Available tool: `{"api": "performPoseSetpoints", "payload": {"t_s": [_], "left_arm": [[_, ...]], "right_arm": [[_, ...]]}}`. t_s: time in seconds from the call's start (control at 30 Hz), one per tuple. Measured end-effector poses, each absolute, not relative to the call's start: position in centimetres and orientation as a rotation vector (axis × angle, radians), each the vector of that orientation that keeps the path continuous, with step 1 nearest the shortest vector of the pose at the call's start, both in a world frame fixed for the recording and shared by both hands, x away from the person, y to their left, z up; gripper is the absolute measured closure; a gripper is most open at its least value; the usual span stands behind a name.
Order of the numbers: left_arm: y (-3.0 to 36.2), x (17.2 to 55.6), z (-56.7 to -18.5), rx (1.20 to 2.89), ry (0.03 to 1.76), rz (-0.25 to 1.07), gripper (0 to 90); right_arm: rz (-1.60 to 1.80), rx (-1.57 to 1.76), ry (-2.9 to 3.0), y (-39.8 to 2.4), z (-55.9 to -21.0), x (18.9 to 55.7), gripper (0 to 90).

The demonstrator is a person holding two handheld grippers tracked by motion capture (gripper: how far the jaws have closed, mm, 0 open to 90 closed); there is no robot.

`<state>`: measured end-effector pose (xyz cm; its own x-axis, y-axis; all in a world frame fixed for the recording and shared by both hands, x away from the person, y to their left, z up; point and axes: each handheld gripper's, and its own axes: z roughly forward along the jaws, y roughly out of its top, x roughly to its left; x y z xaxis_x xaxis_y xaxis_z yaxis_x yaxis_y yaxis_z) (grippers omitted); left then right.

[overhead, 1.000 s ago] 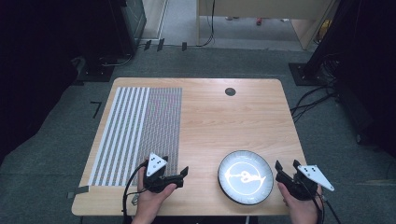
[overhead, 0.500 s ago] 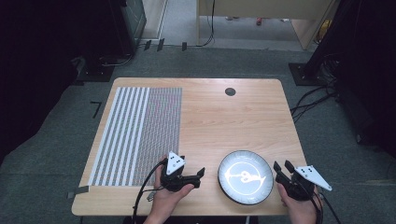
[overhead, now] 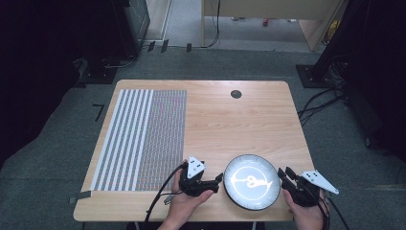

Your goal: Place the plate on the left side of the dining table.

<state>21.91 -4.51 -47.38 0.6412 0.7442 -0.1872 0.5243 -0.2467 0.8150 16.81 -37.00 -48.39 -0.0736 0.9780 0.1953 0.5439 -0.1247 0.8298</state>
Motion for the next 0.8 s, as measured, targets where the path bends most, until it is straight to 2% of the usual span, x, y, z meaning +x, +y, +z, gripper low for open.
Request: {"api": "performPoseSetpoints", "payload": {"t_s": [0.13, 0.33, 0.43, 0.6, 0.8], "left_arm": [[-5.6, 21.9, -47.6, 1.939, 0.996, 0.277, 36.3], [-6.7, 21.9, -48.1, 1.943, 1.008, 0.216, 45.0], [-7.2, 21.7, -48.2, 1.943, 1.017, 0.210, 53.6], [-7.6, 21.8, -48.5, 1.949, 1.027, 0.183, 62.7], [-7.8, 21.8, -48.7, 1.953, 1.027, 0.168, 72.1]], "right_arm": [[1.107, 1.703, 1.643, -37.0, -48.3, 16.7, 71.0], [1.084, 1.698, 1.655, -36.7, -48.3, 16.7, 68.5], [1.090, 1.686, 1.649, -36.6, -48.3, 16.6, 68.8], [1.123, 1.688, 1.659, -36.6, -48.3, 16.5, 74.5], [1.196, 1.721, 1.656, -37.0, -48.6, 16.6, 76.7]]}}
